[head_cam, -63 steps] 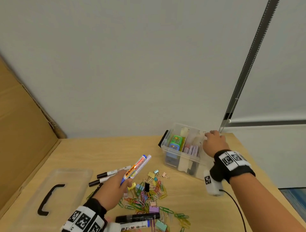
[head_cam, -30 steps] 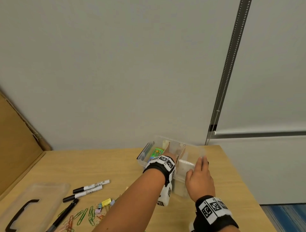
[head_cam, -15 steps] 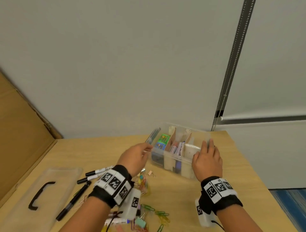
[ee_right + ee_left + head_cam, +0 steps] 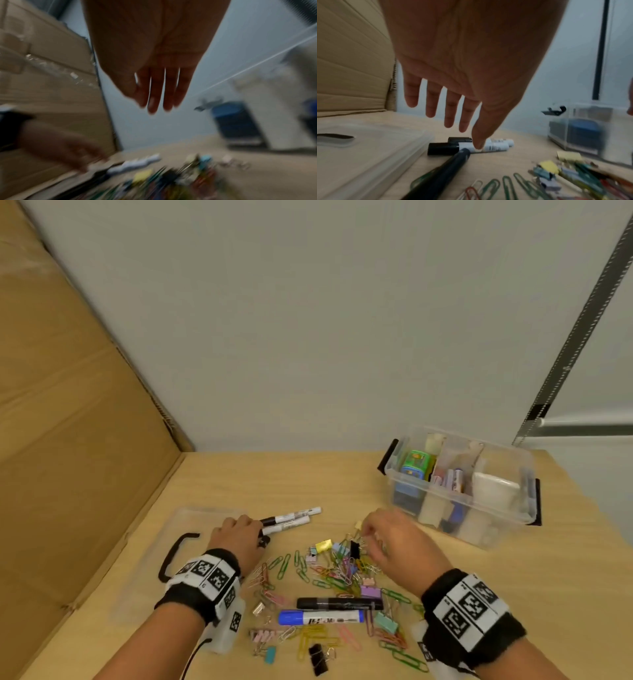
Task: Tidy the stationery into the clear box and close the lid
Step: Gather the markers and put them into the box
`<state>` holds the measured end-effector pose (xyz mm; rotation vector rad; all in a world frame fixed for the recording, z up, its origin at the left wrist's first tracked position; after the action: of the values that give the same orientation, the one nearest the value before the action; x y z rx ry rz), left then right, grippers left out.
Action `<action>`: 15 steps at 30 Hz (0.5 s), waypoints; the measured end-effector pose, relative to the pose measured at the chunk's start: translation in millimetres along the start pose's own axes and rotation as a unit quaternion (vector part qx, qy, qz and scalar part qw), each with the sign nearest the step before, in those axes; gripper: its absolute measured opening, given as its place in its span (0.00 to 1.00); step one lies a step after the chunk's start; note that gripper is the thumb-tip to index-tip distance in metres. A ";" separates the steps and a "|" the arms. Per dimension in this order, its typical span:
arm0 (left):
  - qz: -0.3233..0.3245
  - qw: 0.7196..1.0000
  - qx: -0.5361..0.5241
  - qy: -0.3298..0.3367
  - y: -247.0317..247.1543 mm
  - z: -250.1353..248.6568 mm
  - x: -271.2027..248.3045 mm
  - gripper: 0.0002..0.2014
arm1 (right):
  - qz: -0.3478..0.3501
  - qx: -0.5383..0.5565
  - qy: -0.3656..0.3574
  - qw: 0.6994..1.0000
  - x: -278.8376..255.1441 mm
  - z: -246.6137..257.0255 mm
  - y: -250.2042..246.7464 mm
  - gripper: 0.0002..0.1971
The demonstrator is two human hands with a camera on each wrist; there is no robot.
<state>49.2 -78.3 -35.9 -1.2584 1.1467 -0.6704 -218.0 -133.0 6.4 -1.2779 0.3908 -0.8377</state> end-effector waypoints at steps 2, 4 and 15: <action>0.007 1.000 0.005 0.025 5.9 1.0 14.9 0.23 | 0.117 0.018 -0.031 0.992 1.4 27.4 26.2 0.04; 0.021 0.998 -0.008 0.052 8.7 1.6 29.7 0.25 | 0.218 -0.006 -0.047 0.975 -1.3 48.5 50.4 0.09; 0.089 0.991 -0.009 0.099 8.4 3.7 72.7 0.21 | 0.300 -0.142 -0.009 0.943 -9.1 70.7 96.1 0.20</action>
<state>75.6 -140.1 -65.3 -1.1061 1.4130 -0.6634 -144.2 -73.0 -66.3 -1.3211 0.8589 -0.2528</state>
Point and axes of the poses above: each hand's wrist, its own x-axis towards the middle knuckle, its own y-axis out of the palm, z = x × y, the point moved 4 cm from there along x, towards the middle knuckle, and after that the axes turned 7 degrees about -x, right-handed, at the moved point
